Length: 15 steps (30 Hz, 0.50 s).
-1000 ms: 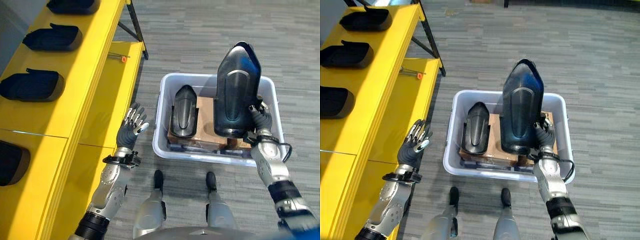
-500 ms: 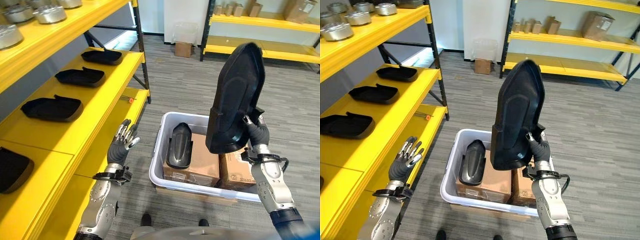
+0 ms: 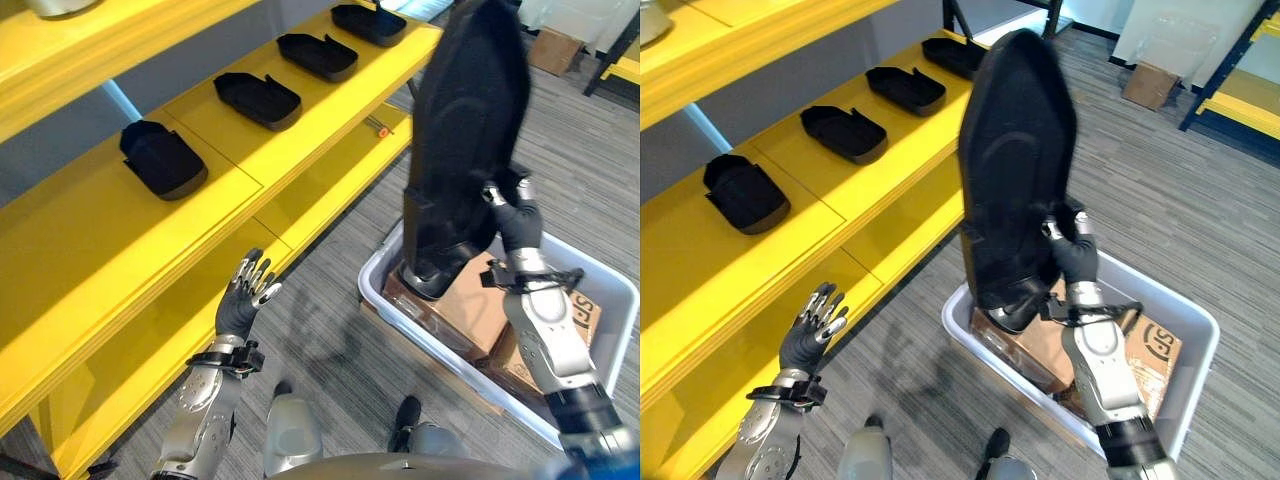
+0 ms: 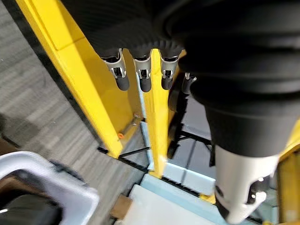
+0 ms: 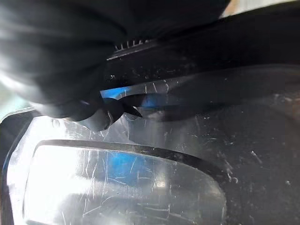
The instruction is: Move parts from the plastic box to the shelf.
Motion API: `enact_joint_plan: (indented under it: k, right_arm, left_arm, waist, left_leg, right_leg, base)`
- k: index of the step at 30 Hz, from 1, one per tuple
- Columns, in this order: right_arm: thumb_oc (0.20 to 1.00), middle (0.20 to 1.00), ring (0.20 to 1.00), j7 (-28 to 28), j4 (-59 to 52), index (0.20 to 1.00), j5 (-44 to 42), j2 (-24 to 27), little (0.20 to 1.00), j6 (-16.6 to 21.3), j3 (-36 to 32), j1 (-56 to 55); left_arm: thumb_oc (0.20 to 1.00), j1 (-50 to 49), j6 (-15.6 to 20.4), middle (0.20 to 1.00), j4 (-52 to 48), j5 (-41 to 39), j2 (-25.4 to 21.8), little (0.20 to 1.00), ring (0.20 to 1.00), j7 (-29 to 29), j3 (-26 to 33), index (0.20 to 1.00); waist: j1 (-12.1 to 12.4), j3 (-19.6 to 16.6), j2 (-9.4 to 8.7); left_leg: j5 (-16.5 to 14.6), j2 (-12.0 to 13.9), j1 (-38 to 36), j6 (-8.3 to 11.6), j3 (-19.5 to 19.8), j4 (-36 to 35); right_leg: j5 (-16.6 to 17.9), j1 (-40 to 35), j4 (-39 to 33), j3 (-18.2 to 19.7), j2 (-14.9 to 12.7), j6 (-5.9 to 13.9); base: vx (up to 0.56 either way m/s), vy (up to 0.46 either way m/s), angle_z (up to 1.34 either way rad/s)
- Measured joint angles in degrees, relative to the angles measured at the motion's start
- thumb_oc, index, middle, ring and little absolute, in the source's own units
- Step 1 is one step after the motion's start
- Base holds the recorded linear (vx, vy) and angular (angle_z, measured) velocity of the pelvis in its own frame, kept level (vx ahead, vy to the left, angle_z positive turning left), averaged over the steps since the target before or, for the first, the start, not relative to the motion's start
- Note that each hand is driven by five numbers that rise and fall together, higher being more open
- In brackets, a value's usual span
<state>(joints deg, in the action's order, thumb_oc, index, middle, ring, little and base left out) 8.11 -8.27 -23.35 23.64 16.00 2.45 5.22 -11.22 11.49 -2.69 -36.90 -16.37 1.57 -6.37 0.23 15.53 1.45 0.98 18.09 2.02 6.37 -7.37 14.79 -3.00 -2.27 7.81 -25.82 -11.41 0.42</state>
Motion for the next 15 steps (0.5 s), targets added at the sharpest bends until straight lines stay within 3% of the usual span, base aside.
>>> enact_joint_plan:
  k: [1,3,5,6,9,10,12,15]
  right_arm:
    - [0.200,0.200,0.200,0.38,-0.01,0.200,-0.08,-1.06,0.200,-0.02,-1.18,-1.61]
    - [0.200,0.200,0.200,0.40,-0.04,0.200,0.10,-2.22,0.200,-0.09,-0.63,-2.96]
    - [0.200,0.200,0.200,-0.80,1.09,0.200,1.23,-3.98,0.200,-0.14,0.90,-3.23]
    - [0.200,0.200,0.200,-0.63,1.32,0.200,1.70,-4.73,0.200,-0.30,0.90,-4.25]
    - [0.200,0.200,0.200,-0.77,1.34,0.200,2.13,-4.86,0.200,-0.92,1.01,-4.53]
    - [0.200,0.200,0.200,-0.82,1.35,0.200,2.16,-4.88,0.200,-0.92,1.12,-4.55]
    - [0.200,0.200,0.200,-1.13,1.67,0.200,1.76,-5.87,0.200,-0.90,0.65,-4.77]
    - [0.200,0.200,0.200,-0.64,2.35,0.200,-0.73,-7.54,0.200,-1.18,1.34,-4.43]
  left_arm:
    - [1.000,1.90,-0.04,1.000,-0.22,0.02,-0.24,1.000,1.000,0.00,-0.90,1.000]
    - [1.000,3.63,0.07,1.000,-0.53,0.02,-0.44,1.000,1.000,-0.04,-0.57,1.000]
    - [1.000,2.06,0.09,1.000,-0.47,0.00,-1.85,1.000,1.000,-0.16,0.36,1.000]
    - [1.000,1.42,0.14,1.000,-0.52,0.01,-3.77,1.000,1.000,-0.19,0.55,1.000]
    - [1.000,-0.21,0.29,1.000,-0.46,0.04,-4.74,1.000,1.000,-0.39,3.23,1.000]
    - [1.000,-1.06,0.31,1.000,-0.45,0.05,-4.78,1.000,1.000,-0.69,3.90,1.000]
    - [1.000,-1.61,0.42,1.000,-0.43,0.04,-4.54,1.000,1.000,-0.71,4.00,1.000]
    - [1.000,-0.95,0.45,1.000,-0.27,0.37,-2.66,1.000,1.000,-1.32,4.03,1.000]
  waist:
    - [-0.72,-0.25,0.39]
    - [0.05,-0.55,-0.69]
    - [1.50,-1.00,-1.43]
    - [2.36,-1.16,-1.63]
    - [2.62,-2.26,-3.46]
    - [2.53,-3.20,-4.81]
    - [2.83,-4.39,-6.25]
    - [3.34,-5.27,-7.29]
  left_leg:
    - [-2.25,-1.42,-2.31,2.66,0.38,-4.97]
    - [-4.51,-4.57,-2.26,3.12,0.13,-6.05]
    - [-8.43,-7.14,-1.38,1.77,-0.09,-2.46]
    - [-9.88,-8.76,0.41,0.03,-0.03,0.85]
    - [-11.11,-10.66,2.55,-1.21,-0.05,2.49]
    - [-11.09,-10.53,3.44,-1.75,-0.14,2.76]
    - [-11.53,-11.10,5.69,-1.84,0.04,4.92]
    - [-12.88,-12.18,9.17,-3.30,0.44,8.67]
  right_leg:
    - [-0.20,0.24,2.11,-0.28,-1.60,0.66]
    - [0.42,1.02,4.07,0.42,-4.79,1.48]
    - [1.86,0.47,3.69,2.03,-7.64,3.27]
    - [3.37,0.32,3.56,2.02,-9.59,3.37]
    - [5.04,-0.13,0.59,1.88,-10.62,3.13]
    - [5.83,0.67,0.22,1.97,-10.86,3.21]
    - [4.78,0.81,-0.90,1.98,-10.71,3.13]
    - [6.78,0.52,-2.90,1.07,-11.86,6.52]
  base:
    - [0.07,0.100,0.93]
    - [0.10,0.222,0.63]
    - [0.11,0.269,0.16]
    - [0.09,0.253,0.21]
    - [0.03,0.131,0.09]
    - [0.02,0.131,-0.02]
    - [0.03,0.242,0.02]
    - [0.00,0.169,0.26]
